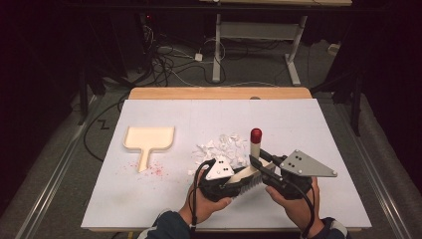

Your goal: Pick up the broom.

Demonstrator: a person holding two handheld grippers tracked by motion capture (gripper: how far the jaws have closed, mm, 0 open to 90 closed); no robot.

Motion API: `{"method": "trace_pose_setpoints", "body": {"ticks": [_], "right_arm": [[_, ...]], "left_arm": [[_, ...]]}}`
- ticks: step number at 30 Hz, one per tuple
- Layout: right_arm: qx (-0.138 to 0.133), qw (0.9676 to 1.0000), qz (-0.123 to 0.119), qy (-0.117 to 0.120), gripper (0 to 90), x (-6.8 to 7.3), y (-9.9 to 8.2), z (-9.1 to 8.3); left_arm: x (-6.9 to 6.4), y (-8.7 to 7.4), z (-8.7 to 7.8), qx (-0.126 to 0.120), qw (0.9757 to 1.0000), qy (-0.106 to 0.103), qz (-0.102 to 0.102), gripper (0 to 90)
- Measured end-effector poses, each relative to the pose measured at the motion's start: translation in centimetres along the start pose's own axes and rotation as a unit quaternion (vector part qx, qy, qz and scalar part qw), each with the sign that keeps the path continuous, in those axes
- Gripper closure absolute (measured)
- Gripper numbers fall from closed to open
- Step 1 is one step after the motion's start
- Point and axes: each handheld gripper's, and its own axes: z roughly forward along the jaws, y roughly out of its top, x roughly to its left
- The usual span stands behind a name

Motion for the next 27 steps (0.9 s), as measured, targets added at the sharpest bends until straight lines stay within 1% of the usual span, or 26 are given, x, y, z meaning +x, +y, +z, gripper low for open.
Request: {"method": "trace_pose_setpoints", "body": {"ticks": [1,3,4,5,6,7,8,9,10,11,12,13,14,15,16,17,18,19,20,21,22,23,24,25,26,27], "right_arm": [[-0.001,0.9997,-0.009,0.023,68.1,-0.2,0.1,-0.2],[-0.006,0.9988,-0.026,0.042,60.1,-0.5,0.1,-0.6],[-0.004,0.9978,-0.035,0.056,57.7,-0.7,0.1,-0.8],[0.003,0.9969,-0.046,0.063,53.7,-0.9,0.1,-1.0],[0.015,0.9954,-0.055,0.077,49.6,-1.2,0.1,-1.1],[0.021,0.993,-0.064,0.097,48.7,-1.4,-0.1,-1.3],[0.029,0.9908,-0.074,0.109,46.7,-1.6,-0.3,-1.4],[0.041,0.9875,-0.088,0.124,44.4,-1.9,-0.6,-1.4],[0.058,0.9836,-0.098,0.14,43.1,-2.1,-1.0,-1.3],[0.074,0.9802,-0.105,0.151,40.8,-2.2,-1.4,-1.1],[0.089,0.9765,-0.109,0.163,39.9,-2.2,-1.8,-0.9],[0.104,0.9719,-0.115,0.178,39.2,-2.1,-2.1,-0.6],[0.118,0.9676,-0.126,0.185,37.5,-1.9,-2.4,-0.3],[0.131,0.9628,-0.139,0.191,36.8,-1.5,-2.7,0.1],[0.131,0.9628,-0.139,0.191,36.8,-1.5,-2.7,0.1],[0.145,0.9564,-0.146,0.207,36.8,-0.9,-3.1,0.8],[0.145,0.9564,-0.146,0.207,36.8,-0.9,-3.1,0.8],[0.162,0.9466,-0.155,0.232,37.7,-0.3,-3.6,1.6],[0.162,0.9466,-0.155,0.232,37.7,-0.3,-3.6,1.6],[0.166,0.9423,-0.161,0.242,37.8,0.0,-3.8,1.9],[0.175,0.9323,-0.156,0.276,46.9,0.4,-4.1,2.3],[0.171,0.9288,-0.158,0.289,54.2,0.6,-4.3,2.5],[0.17,0.9254,-0.152,0.302,59.8,0.8,-4.4,2.5],[0.173,0.9233,-0.151,0.308,62.6,0.8,-4.4,2.7],[0.173,0.9233,-0.151,0.308,62.6,0.8,-4.4,2.7],[0.18,0.9178,-0.151,0.32,66.7,0.8,-4.5,2.6]], "left_arm": [[0.0,0.0,-0.2,0.005,0.9999,-0.004,0.009,64.6],[0.0,0.1,-0.8,0.017,0.9994,-0.011,0.028,64.6],[0.1,0.0,-1.0,0.021,0.9991,-0.015,0.033,64.6],[0.1,-0.1,-1.3,0.025,0.9988,-0.019,0.036,64.6],[0.2,-0.2,-1.6,0.029,0.9985,-0.021,0.042,64.7],[0.6,-0.4,-2.2,0.038,0.9976,-0.033,0.048,64.7],[0.6,-0.4,-2.2,0.038,0.9976,-0.033,0.048,64.6],[0.8,-0.7,-2.8,0.041,0.9969,-0.043,0.053,64.6],[0.8,-0.7,-2.8,0.041,0.9969,-0.043,0.053,64.6],[0.9,-0.8,-3.1,0.046,0.9959,-0.053,0.057,64.6],[0.9,-0.9,-3.4,0.05,0.9952,-0.057,0.062,64.6],[0.9,-0.9,-3.6,0.055,0.9942,-0.062,0.069,64.6],[0.8,-1.0,-3.8,0.061,0.9926,-0.074,0.074,64.6],[0.7,-1.1,-3.9,0.065,0.9912,-0.082,0.081,64.6],[0.6,-1.2,-4.1,0.068,0.9899,-0.089,0.087,64.6],[0.5,-1.2,-4.1,0.069,0.9885,-0.1,0.09,64.5],[0.3,-1.2,-4.2,0.073,0.9863,-0.112,0.097,64.5],[0.2,-1.2,-4.2,0.076,0.9839,-0.119,0.109,64.5],[-0.1,-1.1,-4.2,0.08,0.982,-0.126,0.116,64.5],[-0.3,-1.1,-4.1,0.083,0.9798,-0.134,0.123,64.5],[-0.5,-1.1,-4.0,0.087,0.9785,-0.136,0.128,64.4],[-0.5,-1.2,-3.9,0.09,0.9779,-0.135,0.131,64.4],[-0.4,-1.2,-3.9,0.088,0.9777,-0.139,0.13,64.2],[-0.4,-1.2,-3.9,0.088,0.9777,-0.139,0.13,63.0],[-0.3,-1.3,-4.0,0.085,0.9783,-0.139,0.128,63.0],[-0.3,-1.3,-4.0,0.084,0.9773,-0.143,0.132,60.2]]}}
